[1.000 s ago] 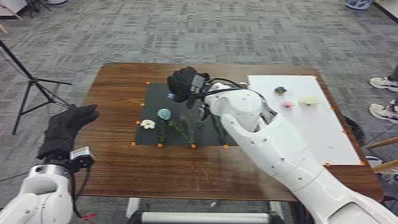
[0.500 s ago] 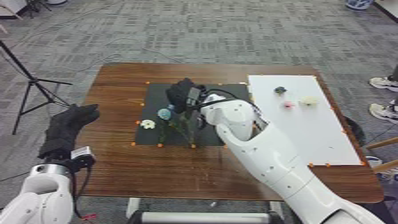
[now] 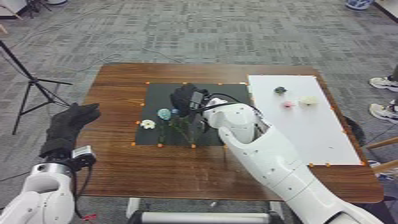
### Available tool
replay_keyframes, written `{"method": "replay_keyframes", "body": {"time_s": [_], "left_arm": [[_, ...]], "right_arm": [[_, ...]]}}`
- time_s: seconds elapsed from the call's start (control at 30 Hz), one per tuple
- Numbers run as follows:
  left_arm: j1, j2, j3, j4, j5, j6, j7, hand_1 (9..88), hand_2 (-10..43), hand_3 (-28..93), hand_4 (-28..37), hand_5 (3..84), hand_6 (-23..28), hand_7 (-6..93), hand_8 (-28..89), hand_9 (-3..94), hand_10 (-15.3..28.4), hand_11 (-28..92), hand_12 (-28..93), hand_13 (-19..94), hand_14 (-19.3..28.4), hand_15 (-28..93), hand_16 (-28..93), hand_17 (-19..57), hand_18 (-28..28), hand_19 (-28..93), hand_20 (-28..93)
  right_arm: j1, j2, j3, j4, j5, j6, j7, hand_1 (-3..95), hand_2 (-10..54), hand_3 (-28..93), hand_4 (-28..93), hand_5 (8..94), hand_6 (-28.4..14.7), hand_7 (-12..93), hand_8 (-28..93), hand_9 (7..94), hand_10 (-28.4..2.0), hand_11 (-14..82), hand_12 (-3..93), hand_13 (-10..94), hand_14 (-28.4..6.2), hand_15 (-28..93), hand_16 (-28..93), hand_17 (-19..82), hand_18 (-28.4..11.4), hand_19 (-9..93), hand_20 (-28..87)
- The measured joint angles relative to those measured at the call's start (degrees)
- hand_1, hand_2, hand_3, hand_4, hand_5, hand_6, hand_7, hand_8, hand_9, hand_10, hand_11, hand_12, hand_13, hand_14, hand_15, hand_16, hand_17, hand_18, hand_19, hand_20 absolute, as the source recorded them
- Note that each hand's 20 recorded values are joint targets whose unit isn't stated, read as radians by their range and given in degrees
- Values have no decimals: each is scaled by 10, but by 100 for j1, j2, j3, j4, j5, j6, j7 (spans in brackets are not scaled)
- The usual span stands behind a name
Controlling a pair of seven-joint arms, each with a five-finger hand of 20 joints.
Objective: Arrange flowers
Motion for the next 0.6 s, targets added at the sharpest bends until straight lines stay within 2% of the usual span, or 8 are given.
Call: {"method": "replay_keyframes", "body": {"time_s": [0.2,0.33,0.4,0.6], "left_arm": [[-25,0,5,1,4,-8,-13,232,230,664,-283,572,24,169,-83,566,148,214,111,418,170,205,-26,85,101,55,168],[-27,4,5,1,8,-13,-32,233,227,666,-283,572,25,169,-83,565,147,214,111,418,170,205,-26,85,101,54,167],[-29,4,5,1,11,-19,-43,236,224,666,-283,572,25,169,-83,565,147,214,111,418,170,205,-26,85,101,54,167],[-32,8,0,1,18,-52,-61,241,219,667,-283,572,25,169,-83,566,147,215,111,420,170,206,-26,85,101,54,167]], "right_arm": [[0,33,11,-5,9,-44,9,516,-95,626,-221,730,37,259,-4,809,-95,132,253,694,-98,589,342,335,-218,771,546],[-4,39,63,-17,10,-112,9,485,-95,625,-215,710,28,257,-1,776,-104,169,203,685,-100,593,342,328,-217,767,547],[-18,40,107,-36,9,-158,-10,437,-95,661,-221,690,23,243,-8,758,-106,177,188,670,-105,599,339,320,-217,761,550],[-39,64,146,-94,18,-296,-41,405,-95,688,-221,680,21,226,-29,746,-112,176,185,665,-107,601,338,313,-221,757,553]]}}
